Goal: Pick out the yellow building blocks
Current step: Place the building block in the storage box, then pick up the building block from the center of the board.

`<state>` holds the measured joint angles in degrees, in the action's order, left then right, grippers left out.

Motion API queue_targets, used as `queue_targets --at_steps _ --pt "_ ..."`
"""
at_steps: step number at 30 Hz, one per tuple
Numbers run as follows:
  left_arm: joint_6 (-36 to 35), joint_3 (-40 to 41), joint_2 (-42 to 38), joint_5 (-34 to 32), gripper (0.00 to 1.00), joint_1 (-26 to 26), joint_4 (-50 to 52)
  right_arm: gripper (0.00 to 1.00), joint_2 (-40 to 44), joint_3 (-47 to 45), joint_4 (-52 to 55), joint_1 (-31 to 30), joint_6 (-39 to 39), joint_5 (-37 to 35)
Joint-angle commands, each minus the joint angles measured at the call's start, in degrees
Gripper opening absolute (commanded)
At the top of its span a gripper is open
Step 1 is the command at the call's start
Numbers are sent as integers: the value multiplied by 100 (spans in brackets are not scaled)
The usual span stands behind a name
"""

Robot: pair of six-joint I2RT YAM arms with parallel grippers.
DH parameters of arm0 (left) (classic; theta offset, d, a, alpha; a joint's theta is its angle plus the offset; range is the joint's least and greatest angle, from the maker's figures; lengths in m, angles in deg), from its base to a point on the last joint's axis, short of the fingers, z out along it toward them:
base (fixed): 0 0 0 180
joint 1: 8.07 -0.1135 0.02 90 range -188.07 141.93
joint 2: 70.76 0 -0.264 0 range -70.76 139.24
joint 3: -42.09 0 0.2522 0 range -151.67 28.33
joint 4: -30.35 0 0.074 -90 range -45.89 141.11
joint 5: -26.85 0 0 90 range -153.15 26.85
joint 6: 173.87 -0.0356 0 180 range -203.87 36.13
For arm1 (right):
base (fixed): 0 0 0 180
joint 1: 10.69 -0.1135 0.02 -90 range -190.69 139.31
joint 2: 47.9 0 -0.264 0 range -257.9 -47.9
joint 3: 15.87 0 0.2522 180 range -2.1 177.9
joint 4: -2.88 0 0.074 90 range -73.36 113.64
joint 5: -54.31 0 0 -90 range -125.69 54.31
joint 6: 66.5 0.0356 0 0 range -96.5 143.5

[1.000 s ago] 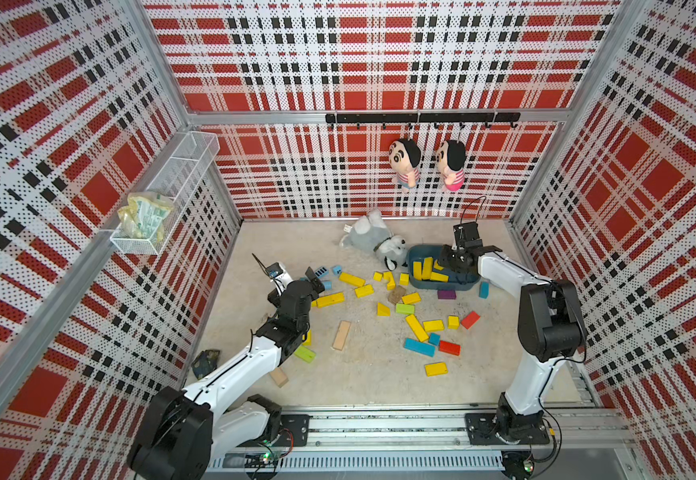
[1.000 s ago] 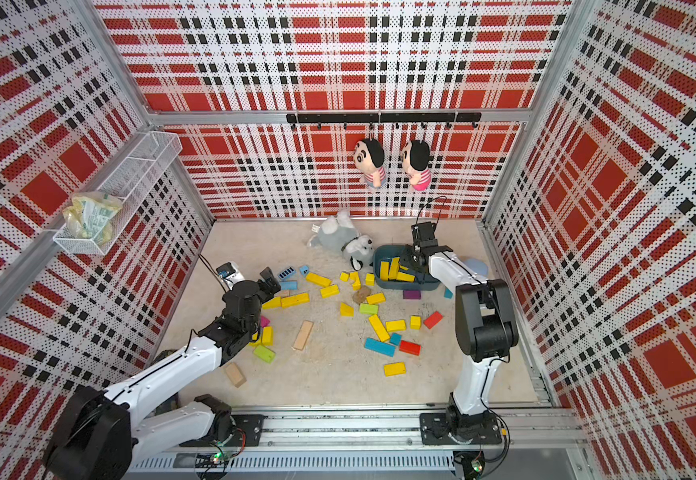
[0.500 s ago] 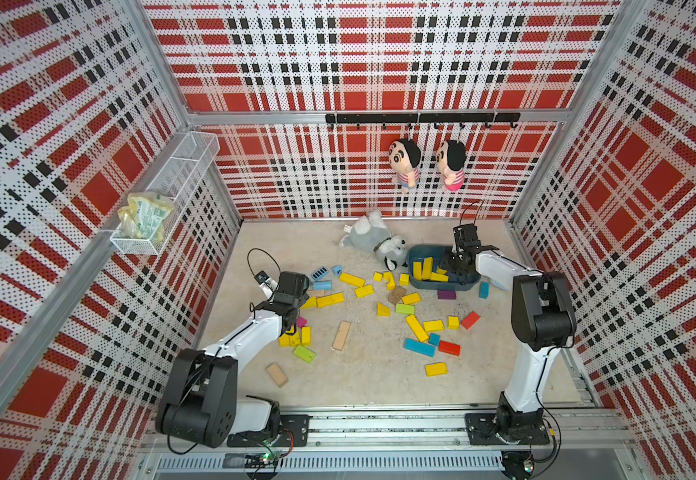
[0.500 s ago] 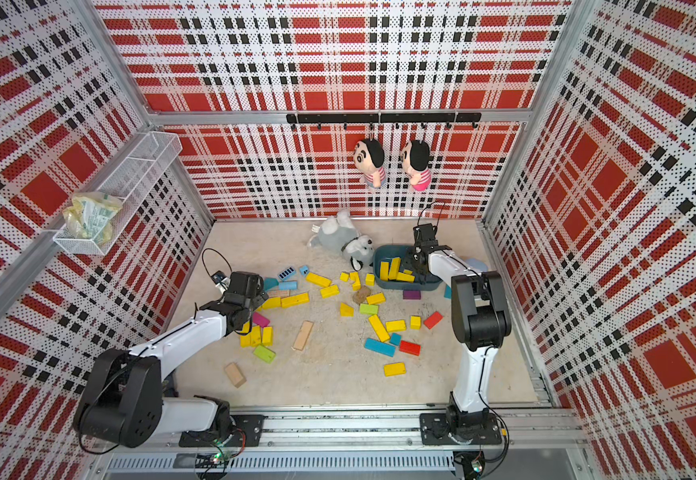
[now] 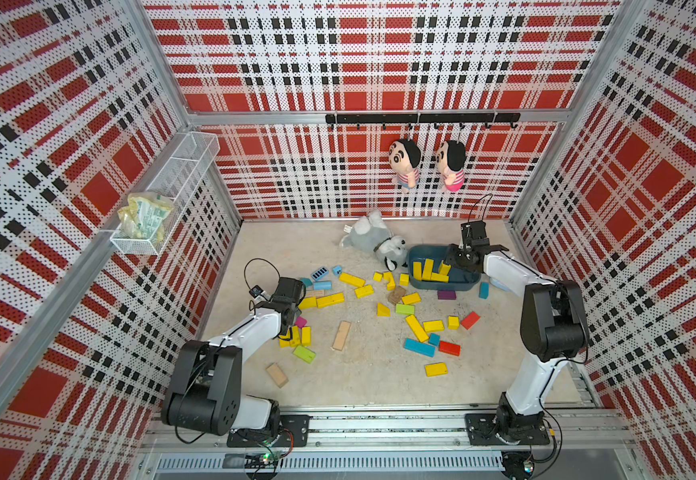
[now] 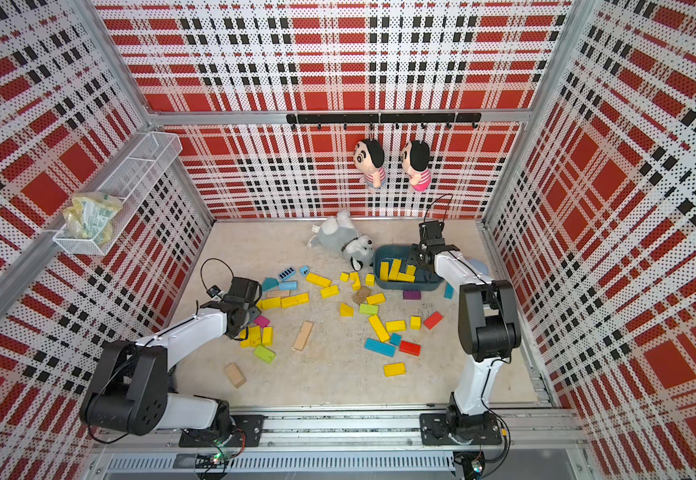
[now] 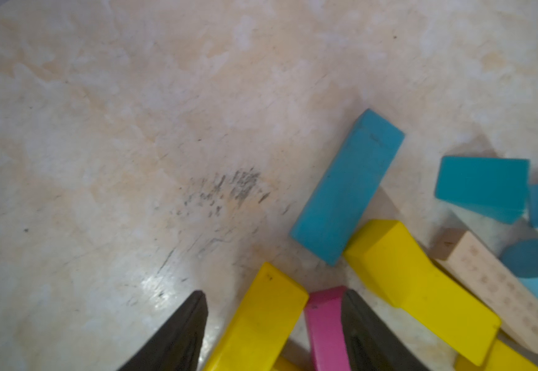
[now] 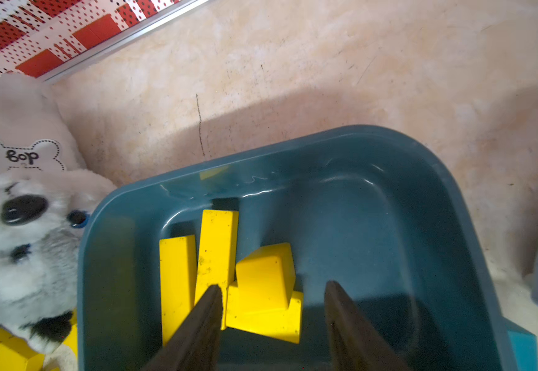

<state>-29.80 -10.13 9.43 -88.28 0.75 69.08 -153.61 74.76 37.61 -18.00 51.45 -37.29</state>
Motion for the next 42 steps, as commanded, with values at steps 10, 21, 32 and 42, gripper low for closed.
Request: queue_targets --at_steps 10,21,32,42 --pt "-1214 234 -50 998 53 -571 -155 54 444 -419 -85 42 -57 -123" --pt "-1626 345 -231 1426 53 -681 -184 53 639 -627 -120 37 -17 -138" --pt "-1910 230 152 1447 49 -767 -205 53 744 -792 -189 37 47 -100" --pt "-2203 154 446 1474 38 -1030 -226 52 899 -974 -240 37 103 -121"
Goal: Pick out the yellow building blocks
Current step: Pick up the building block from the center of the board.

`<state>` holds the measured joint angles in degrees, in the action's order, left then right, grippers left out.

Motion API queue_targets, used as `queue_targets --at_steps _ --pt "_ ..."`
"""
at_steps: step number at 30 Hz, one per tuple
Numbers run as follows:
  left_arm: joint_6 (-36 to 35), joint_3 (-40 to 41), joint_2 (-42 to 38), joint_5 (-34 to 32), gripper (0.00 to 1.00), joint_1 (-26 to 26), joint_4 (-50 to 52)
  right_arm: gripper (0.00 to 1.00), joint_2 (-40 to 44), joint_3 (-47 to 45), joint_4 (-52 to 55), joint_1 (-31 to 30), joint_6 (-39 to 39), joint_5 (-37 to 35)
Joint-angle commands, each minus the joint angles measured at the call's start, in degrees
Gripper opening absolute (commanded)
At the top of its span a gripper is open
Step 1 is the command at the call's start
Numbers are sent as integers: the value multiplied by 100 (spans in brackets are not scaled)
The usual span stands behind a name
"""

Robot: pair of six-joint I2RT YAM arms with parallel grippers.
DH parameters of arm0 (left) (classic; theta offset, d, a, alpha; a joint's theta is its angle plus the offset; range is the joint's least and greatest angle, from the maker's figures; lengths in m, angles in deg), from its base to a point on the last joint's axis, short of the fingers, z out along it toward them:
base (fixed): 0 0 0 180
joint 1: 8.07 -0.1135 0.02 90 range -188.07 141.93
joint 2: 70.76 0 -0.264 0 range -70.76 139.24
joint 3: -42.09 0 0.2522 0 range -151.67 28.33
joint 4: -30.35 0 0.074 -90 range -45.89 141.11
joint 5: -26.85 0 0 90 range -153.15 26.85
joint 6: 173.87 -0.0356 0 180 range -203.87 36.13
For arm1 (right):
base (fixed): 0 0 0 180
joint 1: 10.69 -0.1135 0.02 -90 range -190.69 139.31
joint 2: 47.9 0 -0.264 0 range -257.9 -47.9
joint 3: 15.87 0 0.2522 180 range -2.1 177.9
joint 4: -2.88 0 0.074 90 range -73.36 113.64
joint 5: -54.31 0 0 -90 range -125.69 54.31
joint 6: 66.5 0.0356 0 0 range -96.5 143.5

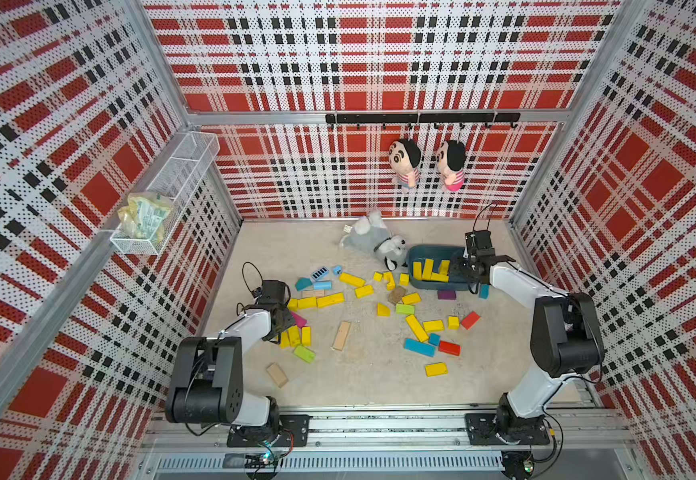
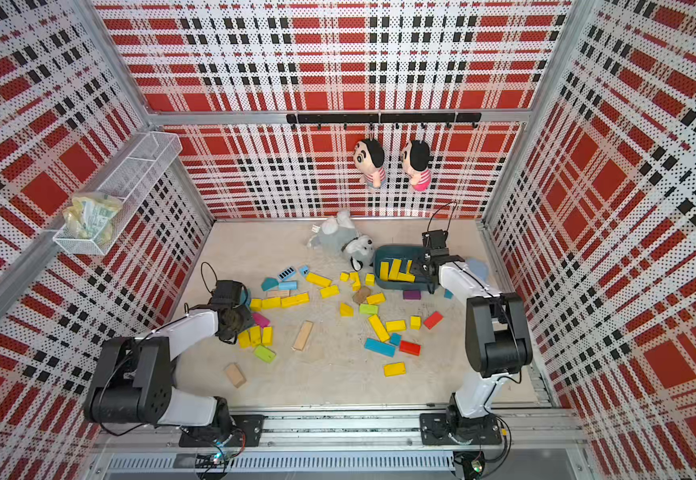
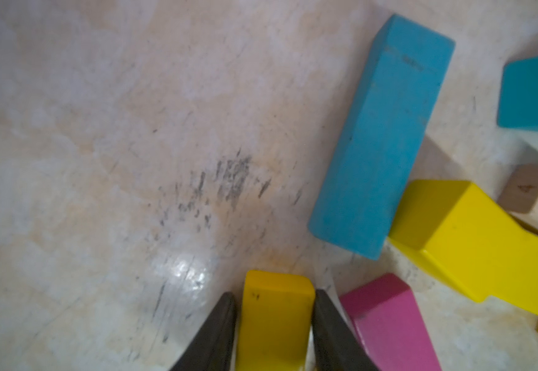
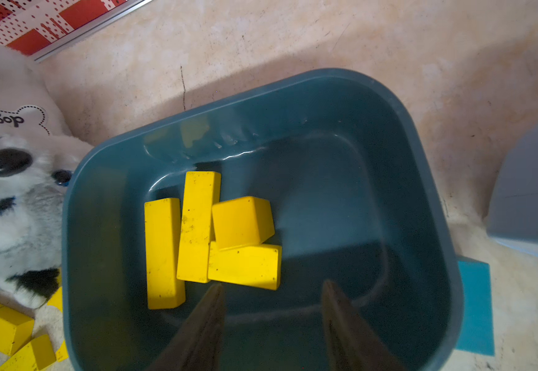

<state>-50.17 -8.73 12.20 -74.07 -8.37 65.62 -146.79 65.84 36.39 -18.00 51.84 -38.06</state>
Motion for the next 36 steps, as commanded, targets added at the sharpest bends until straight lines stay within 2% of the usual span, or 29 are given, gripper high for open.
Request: queue_targets --at_steps 1,6,11,17,19,22,27,30,36 --pt "-182 32 158 63 36 -158 127 52 238 -89 -128 35 64 -44" --pt "-222 58 -15 51 26 -286 207 51 270 -128 -142 37 82 -19" --pt "-34 -9 -609 -190 13 -298 464 52 363 -216 -274 29 3 132" --pt "562 -21 -1676 -84 0 -289 362 52 615 -400 -831 -236 -426 671" --pt "995 101 -2099 121 0 -185 28 52 700 -546 -1237 -372 -478 1139" --pt "1511 225 -2483 106 0 309 -539 52 834 -744 -1824 -693 -506 1770" --pt "2105 337 -2522 59 0 1273 -1783 52 841 -729 -2240 -1398 -742 2536" --pt "2283 447 -2343 -86 0 1937 -2725 53 779 -653 -2351 -1860 -992 2913" --pt "2249 397 -1608 -224 0 2841 -4259 54 537 -401 -2383 -2652 -1209 3372"
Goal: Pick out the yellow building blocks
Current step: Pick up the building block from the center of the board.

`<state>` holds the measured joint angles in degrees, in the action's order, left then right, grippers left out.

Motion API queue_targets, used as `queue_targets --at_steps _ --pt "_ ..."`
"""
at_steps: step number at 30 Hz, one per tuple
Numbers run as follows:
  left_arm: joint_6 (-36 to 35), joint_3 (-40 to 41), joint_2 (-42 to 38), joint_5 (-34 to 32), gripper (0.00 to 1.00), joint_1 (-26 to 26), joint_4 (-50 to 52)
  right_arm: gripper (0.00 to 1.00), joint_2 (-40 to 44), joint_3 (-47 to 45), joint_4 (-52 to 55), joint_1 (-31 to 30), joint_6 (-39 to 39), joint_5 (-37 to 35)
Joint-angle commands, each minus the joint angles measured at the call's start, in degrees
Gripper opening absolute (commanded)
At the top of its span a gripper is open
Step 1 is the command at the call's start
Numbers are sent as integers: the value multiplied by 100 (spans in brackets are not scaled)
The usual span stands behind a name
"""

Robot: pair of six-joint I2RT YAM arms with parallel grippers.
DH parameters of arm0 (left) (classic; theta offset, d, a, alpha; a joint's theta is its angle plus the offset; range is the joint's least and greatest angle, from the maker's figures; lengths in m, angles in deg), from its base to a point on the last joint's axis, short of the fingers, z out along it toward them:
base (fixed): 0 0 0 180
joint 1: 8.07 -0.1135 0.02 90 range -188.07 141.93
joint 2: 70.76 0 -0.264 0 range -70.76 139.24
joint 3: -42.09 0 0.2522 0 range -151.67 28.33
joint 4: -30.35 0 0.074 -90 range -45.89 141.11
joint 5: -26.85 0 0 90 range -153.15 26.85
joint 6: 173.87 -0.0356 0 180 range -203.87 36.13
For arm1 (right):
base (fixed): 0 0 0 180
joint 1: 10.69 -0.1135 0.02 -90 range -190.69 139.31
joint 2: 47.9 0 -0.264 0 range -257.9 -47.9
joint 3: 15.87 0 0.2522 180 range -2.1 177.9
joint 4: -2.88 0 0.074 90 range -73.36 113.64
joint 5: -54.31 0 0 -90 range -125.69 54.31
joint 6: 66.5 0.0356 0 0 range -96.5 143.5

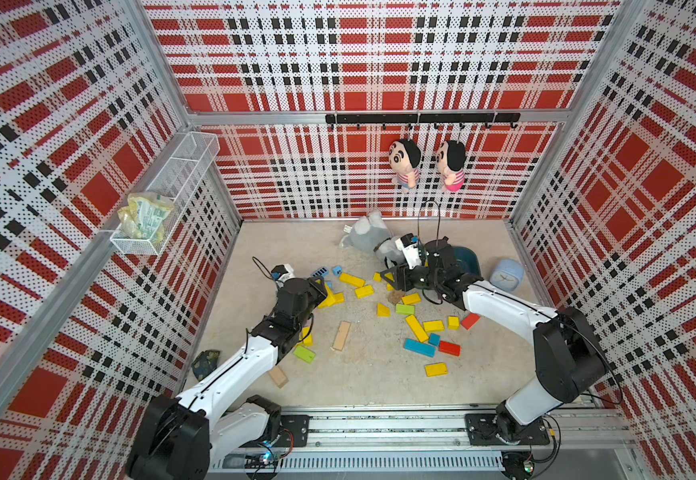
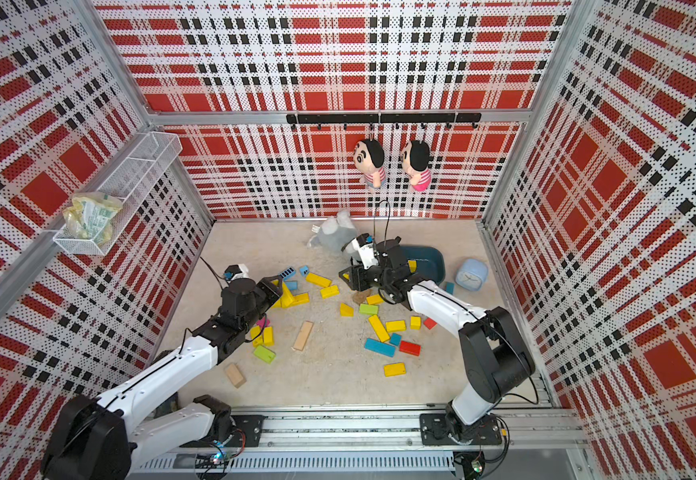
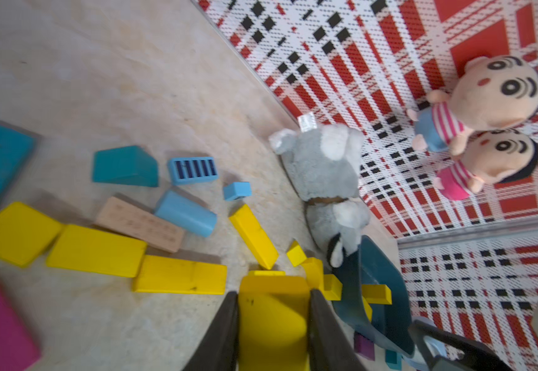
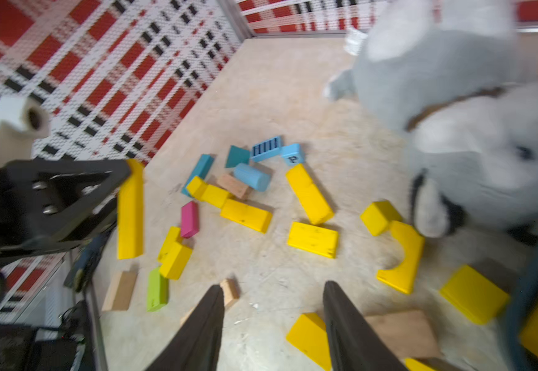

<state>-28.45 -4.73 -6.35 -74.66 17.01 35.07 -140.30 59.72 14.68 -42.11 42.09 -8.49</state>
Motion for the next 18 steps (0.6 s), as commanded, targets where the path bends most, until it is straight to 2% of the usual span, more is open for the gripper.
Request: queue_targets --at_steps 1,6,18 --pt "30 -56 363 -168 0 420 -1358 54 -148 253 -227 -333 -254 435" --pt "-193 -344 856 -150 0 812 -1780 54 -352 392 -482 -627 -83 444" --pt "-165 -359 1054 29 0 889 -2163 50 -471 271 -411 -710 -22 438"
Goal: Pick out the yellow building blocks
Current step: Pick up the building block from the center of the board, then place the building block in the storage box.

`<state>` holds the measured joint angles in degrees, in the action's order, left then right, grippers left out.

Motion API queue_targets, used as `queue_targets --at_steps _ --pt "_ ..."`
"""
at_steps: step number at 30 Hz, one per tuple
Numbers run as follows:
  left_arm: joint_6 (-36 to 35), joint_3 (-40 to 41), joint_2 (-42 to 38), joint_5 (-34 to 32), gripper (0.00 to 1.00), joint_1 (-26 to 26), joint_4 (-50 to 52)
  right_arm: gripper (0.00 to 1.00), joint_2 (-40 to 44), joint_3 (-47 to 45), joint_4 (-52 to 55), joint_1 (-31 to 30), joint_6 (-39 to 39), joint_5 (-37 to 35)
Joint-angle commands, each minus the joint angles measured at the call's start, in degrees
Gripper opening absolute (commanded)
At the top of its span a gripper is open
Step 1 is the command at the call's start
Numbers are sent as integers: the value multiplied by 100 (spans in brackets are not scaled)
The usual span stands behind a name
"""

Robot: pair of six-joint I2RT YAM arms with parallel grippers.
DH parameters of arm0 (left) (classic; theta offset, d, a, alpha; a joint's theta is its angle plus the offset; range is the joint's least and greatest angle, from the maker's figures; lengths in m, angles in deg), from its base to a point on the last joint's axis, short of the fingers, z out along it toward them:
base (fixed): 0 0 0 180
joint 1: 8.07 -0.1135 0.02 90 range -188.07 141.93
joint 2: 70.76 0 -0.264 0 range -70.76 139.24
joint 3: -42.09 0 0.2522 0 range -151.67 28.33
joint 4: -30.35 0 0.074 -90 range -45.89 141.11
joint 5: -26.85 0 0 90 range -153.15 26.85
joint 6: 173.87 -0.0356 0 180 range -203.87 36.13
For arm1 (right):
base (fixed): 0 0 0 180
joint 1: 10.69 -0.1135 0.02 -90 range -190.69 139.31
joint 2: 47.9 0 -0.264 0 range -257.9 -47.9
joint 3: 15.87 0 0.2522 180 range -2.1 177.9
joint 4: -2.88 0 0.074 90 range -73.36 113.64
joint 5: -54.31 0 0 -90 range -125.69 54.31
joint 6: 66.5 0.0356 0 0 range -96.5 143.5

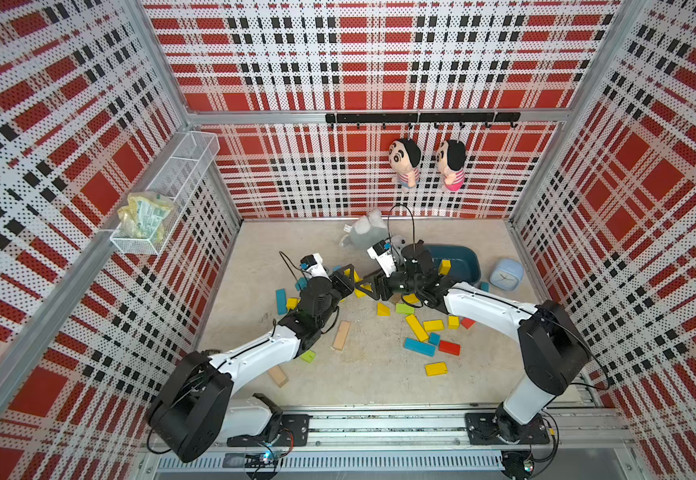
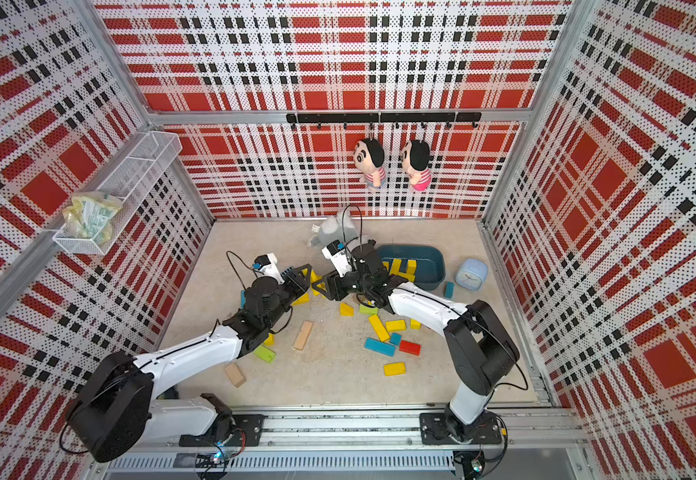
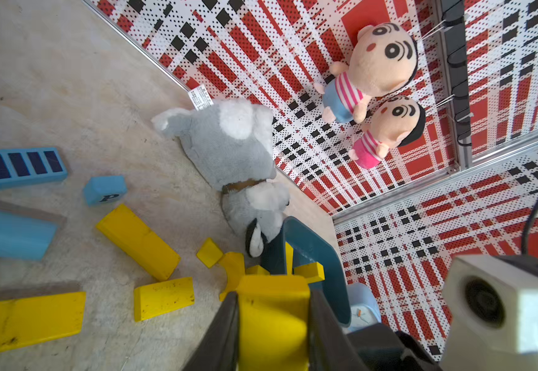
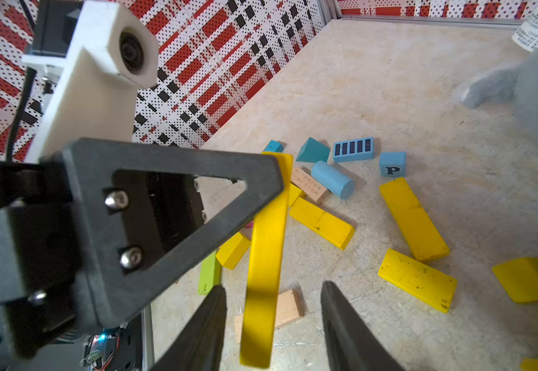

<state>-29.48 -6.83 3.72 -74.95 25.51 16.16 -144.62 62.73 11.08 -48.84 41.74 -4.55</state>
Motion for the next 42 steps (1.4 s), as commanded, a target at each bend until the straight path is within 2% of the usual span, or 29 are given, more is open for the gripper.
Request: queue_targets --at_steps 1,6,12,13,16,17,19,20,24,28,34,42 --pt "-59 -146 41 54 0 47 -286 48 -77 4 -26 -37 15 60" --pt "-51 -140 72 55 0 85 -334 39 -293 232 20 -43 105 145" --pt "-61 -156 100 -59 0 149 -326 15 -262 167 -161 -43 206 131" --pt "-61 -154 102 -106 5 162 -326 12 -242 124 -194 -28 231 76" --pt "-124 -124 89 -262 55 190 -346 5 -143 -24 -304 60 386 -103" --pt "-165 -114 66 -335 69 193 -343 2 -98 -94 -330 119 475 -204" --pt "-133 -89 31 -559 85 182 -343 0 26 -273 -375 303 652 -418" --pt "-126 -84 17 -695 89 167 -352 0 117 -371 -367 410 714 -593" --pt "-247 -225 111 -962 92 98 -299 0 417 -589 16 930 735 -1237" --pt "-207 -340 198 -1070 90 -30 113 0 393 -301 1126 1424 495 -2254" --pt "41 -310 216 -1070 87 -251 625 0 -333 577 2271 1792 400 -3365" --pt "63 -420 133 -1287 86 -385 1336 0 -1252 1299 2588 1908 365 -4211"
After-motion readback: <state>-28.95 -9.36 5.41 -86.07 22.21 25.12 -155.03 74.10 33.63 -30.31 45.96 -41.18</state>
